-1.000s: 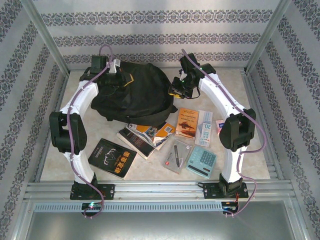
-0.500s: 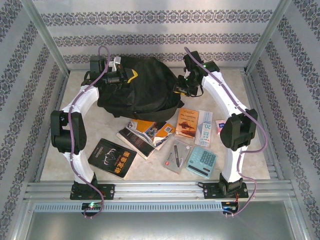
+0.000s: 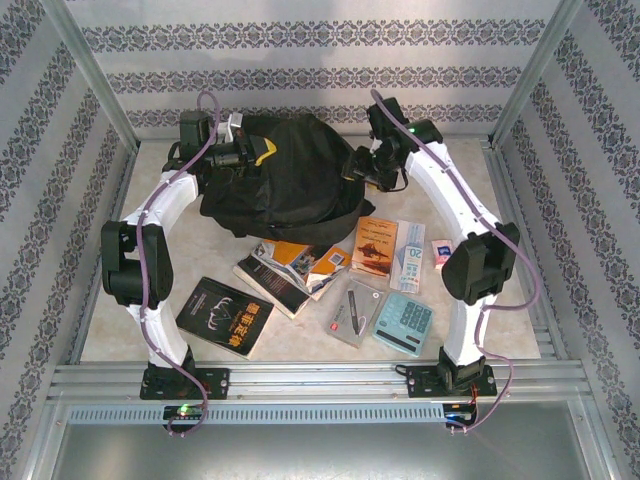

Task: Pack the student bag
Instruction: Open the student bag at the top-center of the table.

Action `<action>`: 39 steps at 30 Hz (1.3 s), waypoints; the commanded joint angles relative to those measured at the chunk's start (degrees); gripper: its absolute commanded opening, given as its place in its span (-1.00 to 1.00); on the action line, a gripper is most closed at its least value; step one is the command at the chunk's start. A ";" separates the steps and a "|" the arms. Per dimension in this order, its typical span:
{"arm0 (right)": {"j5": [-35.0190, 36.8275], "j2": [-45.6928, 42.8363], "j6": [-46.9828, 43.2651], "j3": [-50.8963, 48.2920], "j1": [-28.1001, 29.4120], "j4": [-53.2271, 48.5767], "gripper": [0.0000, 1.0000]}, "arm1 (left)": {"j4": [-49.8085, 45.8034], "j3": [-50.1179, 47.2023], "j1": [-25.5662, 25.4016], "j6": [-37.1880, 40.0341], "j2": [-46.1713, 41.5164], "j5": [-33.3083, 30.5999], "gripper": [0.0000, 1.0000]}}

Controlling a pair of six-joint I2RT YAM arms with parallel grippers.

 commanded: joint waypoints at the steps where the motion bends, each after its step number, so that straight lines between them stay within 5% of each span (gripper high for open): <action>1: 5.78 -5.41 0.21 4.80 3.53 -1.75 0.19 | -0.35 1.87 0.50 2.93 -1.82 0.48 -1.00; 12: 0.59 -1.69 8.59 2.94 7.55 1.09 -0.03 | -0.89 2.31 -0.28 3.12 -0.46 0.37 -1.00; 25: 3.93 5.90 10.31 1.50 9.09 -4.19 0.12 | -1.59 3.02 -0.64 3.54 0.33 0.46 -1.00; 31: -4.85 7.19 14.45 -1.39 8.88 0.95 0.15 | -1.10 3.02 -0.60 2.83 1.03 0.55 -1.00; 34: -10.33 7.48 17.12 -2.48 8.39 5.19 -0.05 | -0.60 3.14 -0.72 2.27 1.48 0.64 -1.00; 39: -10.46 5.16 17.96 -3.06 8.10 11.37 -0.75 | -2.24 2.84 -0.65 3.43 1.61 0.04 -1.00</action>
